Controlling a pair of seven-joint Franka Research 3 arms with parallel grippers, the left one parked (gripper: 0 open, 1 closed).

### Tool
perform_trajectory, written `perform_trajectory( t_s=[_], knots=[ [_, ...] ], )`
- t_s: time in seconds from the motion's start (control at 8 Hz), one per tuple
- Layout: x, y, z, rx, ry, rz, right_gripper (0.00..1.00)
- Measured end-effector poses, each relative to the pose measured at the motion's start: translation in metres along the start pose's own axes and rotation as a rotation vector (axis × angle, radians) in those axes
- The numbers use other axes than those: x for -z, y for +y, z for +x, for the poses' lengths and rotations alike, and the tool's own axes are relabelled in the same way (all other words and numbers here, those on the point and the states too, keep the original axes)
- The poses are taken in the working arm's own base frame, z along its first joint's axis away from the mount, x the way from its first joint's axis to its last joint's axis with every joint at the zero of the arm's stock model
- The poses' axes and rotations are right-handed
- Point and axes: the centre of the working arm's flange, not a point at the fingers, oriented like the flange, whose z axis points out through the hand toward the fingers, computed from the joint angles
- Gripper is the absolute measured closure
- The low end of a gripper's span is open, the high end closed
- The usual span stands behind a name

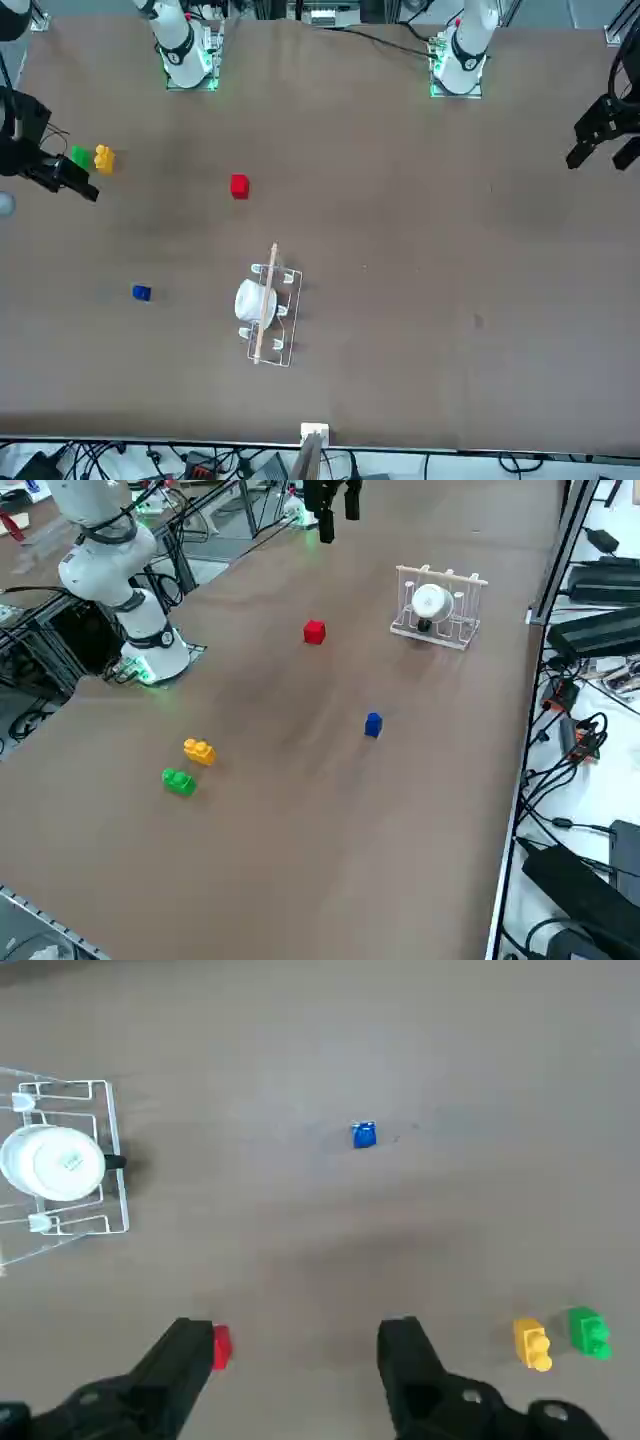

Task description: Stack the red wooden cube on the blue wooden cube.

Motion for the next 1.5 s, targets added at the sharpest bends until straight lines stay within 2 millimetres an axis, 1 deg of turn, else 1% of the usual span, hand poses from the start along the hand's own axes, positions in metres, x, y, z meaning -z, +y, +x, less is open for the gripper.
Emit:
perform_trajectory(
  t_s=[0.5, 0.62, 0.75, 0.88, 1.0, 1.12, 1.25, 1.38, 1.5],
  knots=[
    [-0.001, 0.0, -0.001, 0.001, -0.005, -0.002, 0.0],
    [-0.007, 0.0, -0.002, 0.001, -0.024, -0.006, 0.0],
    [-0.022, -0.001, -0.003, 0.004, -0.055, -0.013, 0.0],
    [-0.043, -0.005, -0.004, 0.011, -0.084, -0.02, 0.0],
    [-0.07, -0.011, -0.003, 0.019, -0.094, -0.022, 0.0],
    [-0.104, -0.019, -0.003, 0.032, -0.087, -0.019, 0.0],
    [-0.143, -0.037, -0.011, 0.064, -0.07, -0.014, 0.0],
    [-0.183, -0.06, -0.029, 0.092, -0.049, -0.008, 0.0],
    [-0.22, -0.08, -0.052, 0.095, -0.027, -0.001, 0.0]
  ],
)
